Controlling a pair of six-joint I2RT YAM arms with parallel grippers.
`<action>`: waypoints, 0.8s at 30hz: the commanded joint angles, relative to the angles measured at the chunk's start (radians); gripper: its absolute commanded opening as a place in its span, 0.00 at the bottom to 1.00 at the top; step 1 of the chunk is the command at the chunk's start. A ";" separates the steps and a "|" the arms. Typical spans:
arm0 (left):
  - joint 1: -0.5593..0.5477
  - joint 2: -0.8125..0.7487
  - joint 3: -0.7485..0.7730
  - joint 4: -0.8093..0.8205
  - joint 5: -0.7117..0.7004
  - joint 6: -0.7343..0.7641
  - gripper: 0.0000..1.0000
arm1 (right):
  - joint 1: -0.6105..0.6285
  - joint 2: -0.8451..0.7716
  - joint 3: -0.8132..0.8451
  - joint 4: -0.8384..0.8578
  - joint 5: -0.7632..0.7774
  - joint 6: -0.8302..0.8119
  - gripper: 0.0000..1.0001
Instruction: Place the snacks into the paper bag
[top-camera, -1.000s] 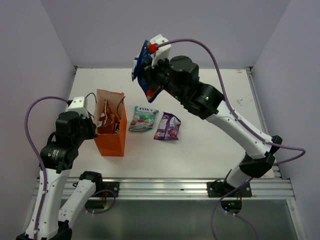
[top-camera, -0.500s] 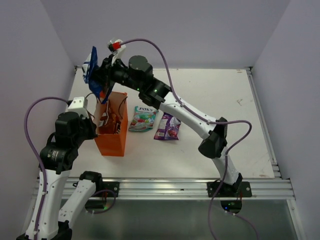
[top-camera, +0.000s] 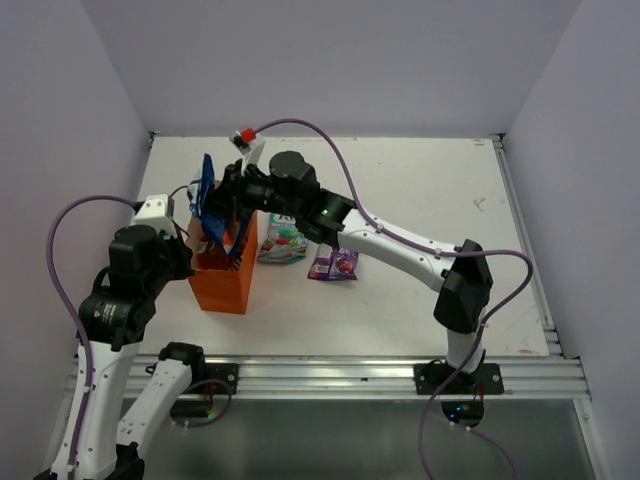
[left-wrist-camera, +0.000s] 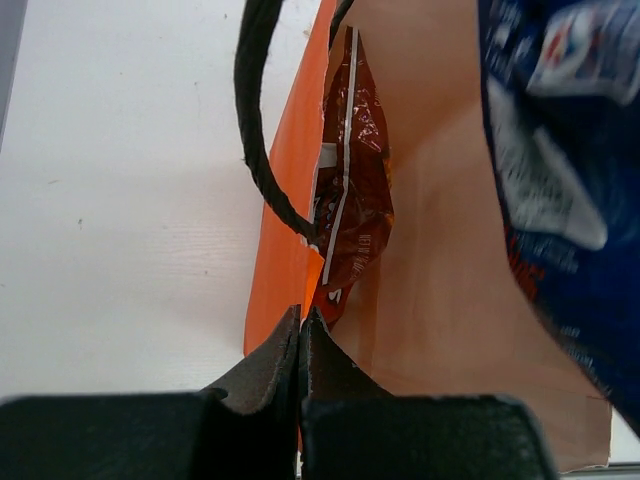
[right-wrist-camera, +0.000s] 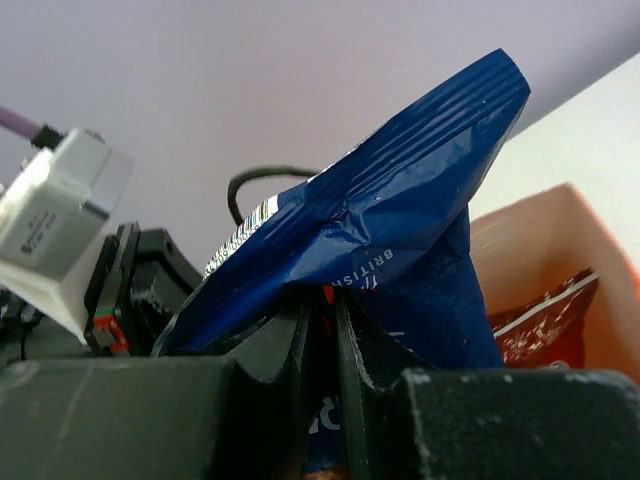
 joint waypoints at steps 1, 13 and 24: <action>-0.005 0.005 -0.009 0.049 0.024 0.009 0.00 | 0.022 -0.066 -0.045 0.074 -0.011 0.023 0.00; -0.005 -0.004 -0.013 0.051 0.015 0.009 0.00 | 0.032 -0.001 -0.034 -0.044 0.032 -0.092 0.23; -0.005 0.004 -0.020 0.060 0.020 0.012 0.00 | 0.032 -0.033 0.058 -0.132 0.086 -0.202 0.80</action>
